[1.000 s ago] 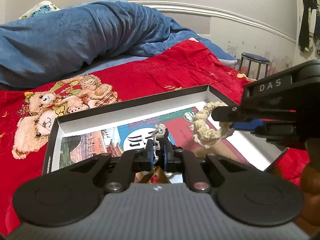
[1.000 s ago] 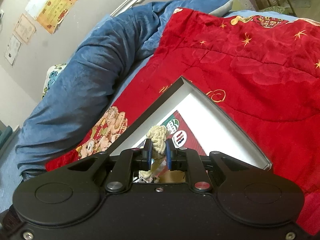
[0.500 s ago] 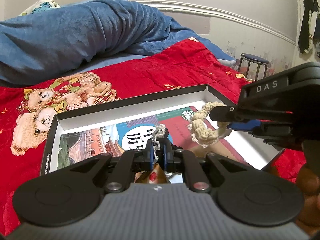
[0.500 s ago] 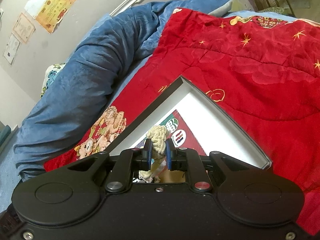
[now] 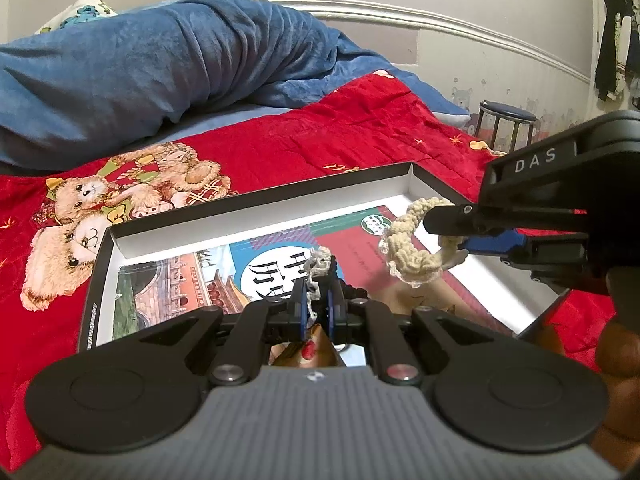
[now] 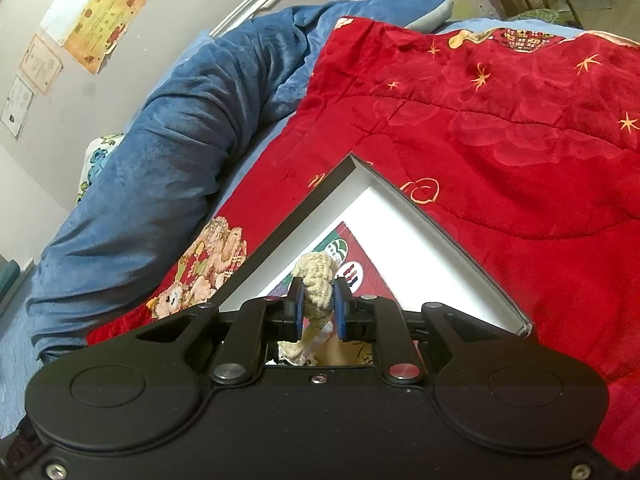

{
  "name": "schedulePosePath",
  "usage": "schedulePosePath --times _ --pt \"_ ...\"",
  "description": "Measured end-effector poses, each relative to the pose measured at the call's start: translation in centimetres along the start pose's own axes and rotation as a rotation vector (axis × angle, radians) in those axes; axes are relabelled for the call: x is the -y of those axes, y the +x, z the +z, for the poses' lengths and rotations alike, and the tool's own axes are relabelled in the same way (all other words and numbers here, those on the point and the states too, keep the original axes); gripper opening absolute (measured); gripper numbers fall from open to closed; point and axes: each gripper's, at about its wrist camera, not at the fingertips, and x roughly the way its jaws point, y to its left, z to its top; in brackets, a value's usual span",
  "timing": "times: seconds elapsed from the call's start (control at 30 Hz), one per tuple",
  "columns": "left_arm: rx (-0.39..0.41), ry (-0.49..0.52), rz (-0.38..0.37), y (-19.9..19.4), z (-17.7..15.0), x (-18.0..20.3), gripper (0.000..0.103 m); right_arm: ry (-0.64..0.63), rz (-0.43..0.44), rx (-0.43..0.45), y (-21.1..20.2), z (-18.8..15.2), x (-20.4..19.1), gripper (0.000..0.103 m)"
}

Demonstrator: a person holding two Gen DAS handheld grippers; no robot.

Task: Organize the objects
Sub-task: 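Hold the lace hair tie over the box with left tool while right tool holds scrunchie beside it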

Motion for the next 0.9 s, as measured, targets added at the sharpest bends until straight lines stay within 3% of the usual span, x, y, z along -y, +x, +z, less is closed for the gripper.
schedulePosePath --times 0.9 --pt "-0.016 -0.016 -0.009 0.2 -0.1 -0.2 0.014 -0.030 -0.056 -0.063 1.3 -0.7 -0.1 0.017"
